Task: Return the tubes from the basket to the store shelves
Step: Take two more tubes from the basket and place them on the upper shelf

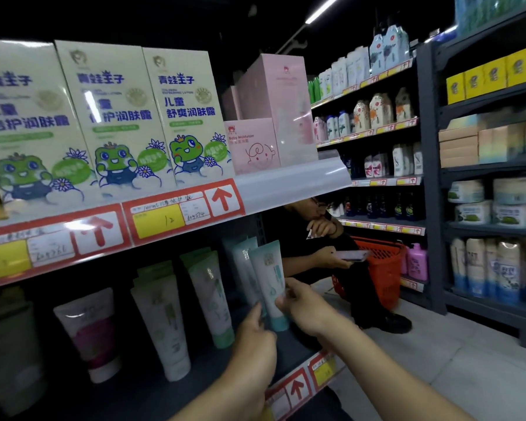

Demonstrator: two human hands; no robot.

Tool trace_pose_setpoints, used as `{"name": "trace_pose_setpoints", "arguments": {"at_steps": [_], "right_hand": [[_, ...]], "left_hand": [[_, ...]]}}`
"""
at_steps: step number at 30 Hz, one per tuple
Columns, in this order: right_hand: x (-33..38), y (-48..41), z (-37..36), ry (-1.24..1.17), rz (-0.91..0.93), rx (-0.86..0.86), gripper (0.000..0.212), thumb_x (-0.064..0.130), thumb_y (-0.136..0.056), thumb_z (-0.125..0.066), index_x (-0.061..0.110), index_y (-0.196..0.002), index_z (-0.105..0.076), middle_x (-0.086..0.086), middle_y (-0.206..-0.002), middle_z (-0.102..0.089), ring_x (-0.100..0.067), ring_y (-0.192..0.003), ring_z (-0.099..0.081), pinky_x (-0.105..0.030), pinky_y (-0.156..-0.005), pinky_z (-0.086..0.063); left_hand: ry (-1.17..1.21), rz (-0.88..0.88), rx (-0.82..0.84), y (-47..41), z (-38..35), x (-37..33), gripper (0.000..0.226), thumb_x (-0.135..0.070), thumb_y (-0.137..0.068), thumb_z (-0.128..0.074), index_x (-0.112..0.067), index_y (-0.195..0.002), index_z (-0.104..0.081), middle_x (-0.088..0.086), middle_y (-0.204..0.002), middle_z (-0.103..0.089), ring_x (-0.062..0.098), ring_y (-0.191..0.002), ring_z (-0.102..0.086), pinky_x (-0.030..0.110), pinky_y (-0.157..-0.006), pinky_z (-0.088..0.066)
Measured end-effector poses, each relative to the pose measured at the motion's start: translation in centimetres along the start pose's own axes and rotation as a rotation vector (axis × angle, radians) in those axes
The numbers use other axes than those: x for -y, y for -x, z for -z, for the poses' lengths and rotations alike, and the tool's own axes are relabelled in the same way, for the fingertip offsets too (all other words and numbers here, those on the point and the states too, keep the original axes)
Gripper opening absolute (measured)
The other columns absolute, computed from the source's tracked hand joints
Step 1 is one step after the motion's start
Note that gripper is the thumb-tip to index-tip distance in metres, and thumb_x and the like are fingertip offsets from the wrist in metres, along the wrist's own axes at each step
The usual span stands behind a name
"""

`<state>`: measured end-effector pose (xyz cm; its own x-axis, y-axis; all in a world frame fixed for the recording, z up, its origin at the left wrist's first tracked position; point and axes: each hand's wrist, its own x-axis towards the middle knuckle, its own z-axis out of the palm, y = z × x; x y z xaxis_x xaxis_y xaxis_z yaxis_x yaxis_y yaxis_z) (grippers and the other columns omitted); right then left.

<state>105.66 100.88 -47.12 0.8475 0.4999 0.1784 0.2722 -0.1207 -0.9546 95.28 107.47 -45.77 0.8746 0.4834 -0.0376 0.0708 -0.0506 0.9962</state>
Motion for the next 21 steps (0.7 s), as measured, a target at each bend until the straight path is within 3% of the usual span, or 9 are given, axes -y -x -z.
{"name": "trace_pose_setpoints", "arguments": {"at_steps": [3,7,11,13,15,17,19,21], "right_hand": [[0.0,-0.6,-0.3,-0.022,-0.011,0.037,0.032,0.001,-0.098,-0.047,0.007,-0.129,-0.051,-0.006,-0.113,-0.061,-0.017,-0.107,-0.058,-0.015,-0.079,-0.049],[-0.1,-0.9,-0.4,0.01,-0.008,0.024,0.032,0.003,-0.098,-0.047,0.006,-0.13,-0.052,-0.005,-0.109,-0.062,-0.02,-0.108,-0.059,-0.027,-0.09,-0.049],[0.4,-0.2,-0.2,-0.053,-0.017,0.047,0.036,0.004,-0.095,-0.055,0.009,-0.13,-0.05,0.001,-0.103,-0.061,-0.016,-0.101,-0.059,-0.018,-0.078,-0.05],[1.2,0.7,-0.2,-0.049,0.062,-0.131,0.037,0.009,-0.089,-0.066,0.016,-0.123,-0.053,0.004,-0.105,-0.063,-0.01,-0.096,-0.062,-0.014,-0.07,-0.052],[2.5,2.4,-0.8,0.055,0.223,-0.438,0.027,0.01,-0.086,-0.068,0.019,-0.109,-0.059,0.008,-0.098,-0.066,-0.002,-0.089,-0.063,-0.011,-0.069,-0.049],[3.7,4.2,-2.7,0.173,0.358,-0.452,0.025,0.005,-0.087,-0.061,0.02,-0.107,-0.061,0.008,-0.096,-0.066,-0.003,-0.087,-0.062,-0.009,-0.073,-0.047],[3.8,5.1,-5.4,0.317,0.416,-0.299,0.029,0.005,-0.088,-0.058,0.017,-0.114,-0.06,0.003,-0.104,-0.065,-0.008,-0.094,-0.061,-0.01,-0.077,-0.045],[3.2,5.1,-7.3,0.38,0.393,-0.198,0.031,0.008,-0.09,-0.056,0.017,-0.119,-0.055,0.001,-0.11,-0.064,-0.011,-0.101,-0.06,-0.016,-0.081,-0.046]], "left_hand": [[0.009,-0.006,0.045,-0.8,0.5,0.3,0.073,0.026,-0.088,-0.031,-0.013,-0.149,-0.04,0.011,-0.144,-0.053,0.018,-0.122,-0.052,0.035,-0.113,-0.038],[0.016,-0.017,0.058,0.0,0.5,-0.1,0.066,0.018,-0.094,-0.034,-0.019,-0.147,-0.043,0.004,-0.136,-0.058,0.014,-0.117,-0.054,0.03,-0.109,-0.04],[0.0,-0.011,0.069,0.3,0.8,-0.2,0.062,0.013,-0.096,-0.037,-0.023,-0.144,-0.046,0.001,-0.132,-0.06,0.013,-0.114,-0.055,0.031,-0.107,-0.041],[0.03,0.02,0.045,1.1,1.6,-0.6,0.066,0.016,-0.094,-0.037,-0.021,-0.148,-0.041,-0.004,-0.126,-0.058,0.012,-0.116,-0.051,0.028,-0.101,-0.038],[0.087,0.028,-0.03,1.6,3.0,-0.4,0.069,0.016,-0.093,-0.037,-0.018,-0.153,-0.031,0.001,-0.143,-0.05,0.017,-0.132,-0.045,0.029,-0.104,-0.034],[0.084,0.025,-0.092,1.6,4.5,0.4,0.065,0.014,-0.094,-0.038,-0.016,-0.151,-0.036,0.008,-0.15,-0.045,0.023,-0.137,-0.045,0.033,-0.113,-0.034],[0.057,-0.02,-0.081,1.9,5.2,0.9,0.042,0.012,-0.095,-0.036,-0.007,-0.124,-0.06,0.017,-0.122,-0.063,0.028,-0.116,-0.059,0.034,-0.097,-0.047],[0.063,-0.014,-0.14,1.8,5.5,1.0,0.034,0.01,-0.098,-0.034,-0.009,-0.096,-0.063,0.017,-0.096,-0.065,0.028,-0.097,-0.062,0.029,-0.083,-0.048]]}}
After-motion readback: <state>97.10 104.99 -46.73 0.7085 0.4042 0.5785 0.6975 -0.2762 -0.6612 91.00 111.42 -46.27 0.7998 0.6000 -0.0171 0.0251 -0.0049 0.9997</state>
